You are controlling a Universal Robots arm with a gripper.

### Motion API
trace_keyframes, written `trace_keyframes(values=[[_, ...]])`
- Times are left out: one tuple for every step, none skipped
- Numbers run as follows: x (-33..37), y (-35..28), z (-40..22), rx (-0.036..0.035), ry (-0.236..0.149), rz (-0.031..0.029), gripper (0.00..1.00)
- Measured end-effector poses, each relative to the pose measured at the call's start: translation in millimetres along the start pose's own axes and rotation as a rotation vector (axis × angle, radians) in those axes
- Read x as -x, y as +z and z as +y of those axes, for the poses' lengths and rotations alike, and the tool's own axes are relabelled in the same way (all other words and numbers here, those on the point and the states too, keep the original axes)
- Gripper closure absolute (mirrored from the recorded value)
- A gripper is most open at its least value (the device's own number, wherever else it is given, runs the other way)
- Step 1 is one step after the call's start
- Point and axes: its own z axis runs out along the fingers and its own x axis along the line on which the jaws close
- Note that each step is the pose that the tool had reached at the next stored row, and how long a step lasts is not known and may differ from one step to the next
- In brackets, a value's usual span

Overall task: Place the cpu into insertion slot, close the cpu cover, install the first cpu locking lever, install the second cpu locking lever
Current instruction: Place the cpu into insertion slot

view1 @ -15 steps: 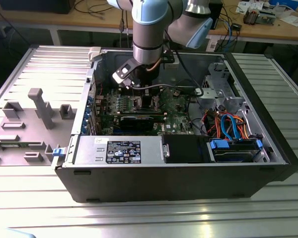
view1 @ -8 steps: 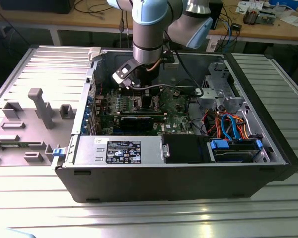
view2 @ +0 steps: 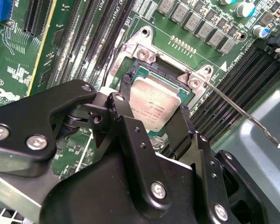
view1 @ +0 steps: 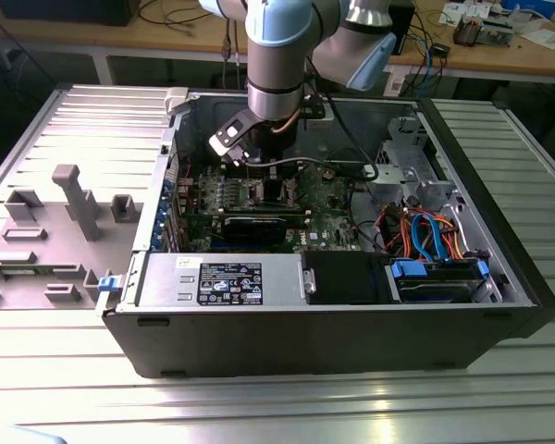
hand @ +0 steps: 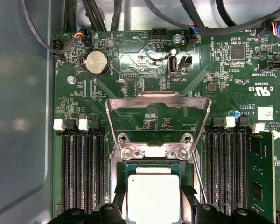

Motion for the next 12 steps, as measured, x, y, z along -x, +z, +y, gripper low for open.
trace_keyframes(values=[[0.0, 0.6, 0.0, 0.0001, 0.000, 0.0000, 0.45], [0.0, 0.9, 0.0, 0.0002, 0.000, 0.0002, 0.45], [-0.1, 1.2, 0.0, 0.0005, 0.000, 0.0007, 0.45], [-0.1, 1.2, 0.0, 0.0005, 0.000, 0.0007, 0.45], [-0.1, 1.2, 0.0, 0.0005, 0.000, 0.0008, 0.45], [-0.1, 1.2, 0.0, 0.0005, 0.000, 0.0007, 0.45], [-0.1, 1.2, 0.0, 0.0005, 0.000, 0.0008, 0.45], [-0.1, 1.2, 0.0, 0.0005, 0.000, 0.0008, 0.45], [-0.1, 1.4, 0.1, 0.0008, 0.000, 0.0010, 0.45], [-0.3, 1.6, 0.1, 0.0010, 0.000, 0.0023, 0.45], [-0.4, 1.7, 0.2, 0.0011, 0.000, 0.0022, 0.45], [-0.2, 1.6, 0.1, 0.0010, 0.000, 0.0015, 0.39]])
